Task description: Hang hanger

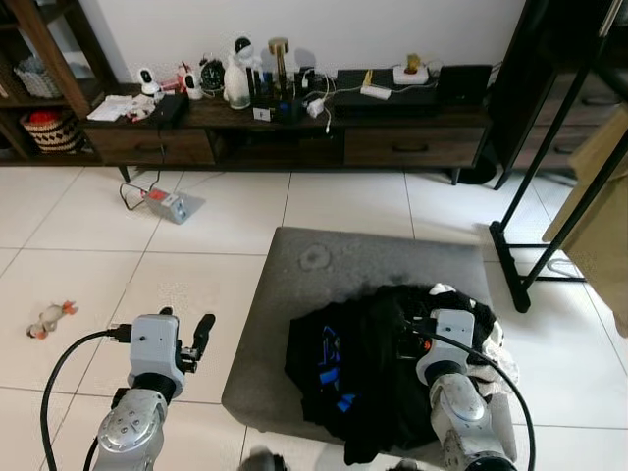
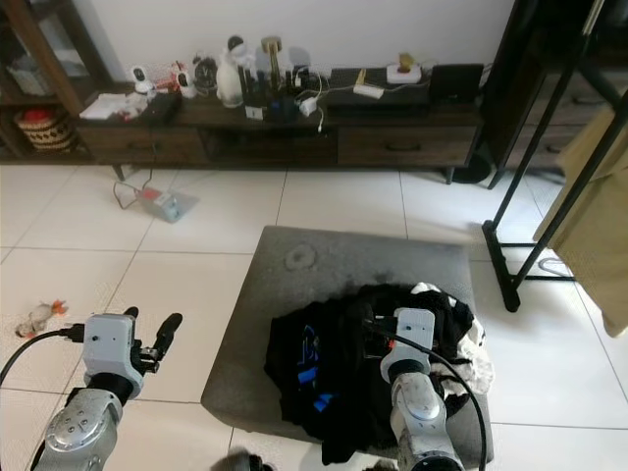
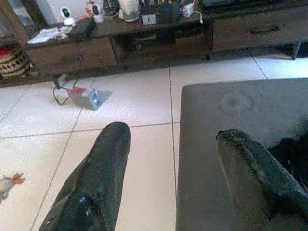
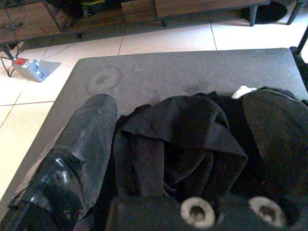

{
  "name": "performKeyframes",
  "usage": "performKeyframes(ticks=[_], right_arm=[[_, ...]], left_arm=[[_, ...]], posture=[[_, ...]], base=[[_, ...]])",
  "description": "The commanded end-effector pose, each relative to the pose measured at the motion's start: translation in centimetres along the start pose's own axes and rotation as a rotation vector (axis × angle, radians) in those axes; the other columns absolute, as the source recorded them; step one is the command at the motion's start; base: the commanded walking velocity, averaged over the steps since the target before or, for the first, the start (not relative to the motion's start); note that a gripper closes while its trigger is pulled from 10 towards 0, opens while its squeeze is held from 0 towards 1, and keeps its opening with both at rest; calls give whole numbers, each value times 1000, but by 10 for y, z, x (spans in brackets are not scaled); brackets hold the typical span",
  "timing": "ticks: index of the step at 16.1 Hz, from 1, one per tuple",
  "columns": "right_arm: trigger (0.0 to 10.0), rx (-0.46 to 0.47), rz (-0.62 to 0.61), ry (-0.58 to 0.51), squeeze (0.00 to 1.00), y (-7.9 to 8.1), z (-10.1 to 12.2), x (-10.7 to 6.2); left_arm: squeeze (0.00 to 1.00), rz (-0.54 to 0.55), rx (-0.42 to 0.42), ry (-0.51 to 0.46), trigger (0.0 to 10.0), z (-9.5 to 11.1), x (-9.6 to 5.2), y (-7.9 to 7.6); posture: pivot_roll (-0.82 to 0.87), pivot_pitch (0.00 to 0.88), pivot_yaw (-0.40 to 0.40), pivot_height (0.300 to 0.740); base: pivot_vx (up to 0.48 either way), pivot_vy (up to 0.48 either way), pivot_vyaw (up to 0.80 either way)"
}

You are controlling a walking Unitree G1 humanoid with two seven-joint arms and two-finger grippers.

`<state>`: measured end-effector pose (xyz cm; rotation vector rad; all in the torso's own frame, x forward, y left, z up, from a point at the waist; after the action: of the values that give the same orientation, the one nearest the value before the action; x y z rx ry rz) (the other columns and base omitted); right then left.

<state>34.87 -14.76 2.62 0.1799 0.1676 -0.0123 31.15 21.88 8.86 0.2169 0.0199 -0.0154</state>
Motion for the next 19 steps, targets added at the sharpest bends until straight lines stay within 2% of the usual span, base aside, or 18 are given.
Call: performKeyframes(ticks=[1,8,11,13,15,19], right_arm=[[10000,8,0,20,0,1,-6,-2],[10000,9,-6,64,0,3,-11,0],[10000,57,-31,110,0,2,-14,4],[10000,58,-34,116,0,3,-11,8],[10000,57,-21,101,0,8,-3,13],[10000,39,-7,100,0,10,0,15]], left_arm=[[0,0,3,19,10000,-3,-4,2],[0,-19,2,29,10000,0,-6,2],[0,-30,2,31,10000,1,-8,1],[0,-35,4,30,10000,3,-9,2],[0,-42,8,31,10000,5,-10,3],[0,-50,14,37,10000,6,-13,4]], posture=[[74,190,52,651],[83,201,65,651],[100,210,78,651],[102,216,85,651],[110,226,93,651],[115,229,96,651]], base=[[0,0,0],[0,0,0],[0,0,0],[0,0,0],[292,0,0],[319,0,0]])
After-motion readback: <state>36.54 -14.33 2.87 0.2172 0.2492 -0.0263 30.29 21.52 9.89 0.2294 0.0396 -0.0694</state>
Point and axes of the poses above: a point about 5 cm out from each wrist's last joint towards the gripper, its own x axis pointing out of the wrist towards the gripper, its own z axis along the axis of the wrist's last joint, y = z × x, the point moved 4 cm from there along x, pointing out of the wrist towards the gripper, and after that the axes turned 5 degrees about x, right-handed, at the moved point
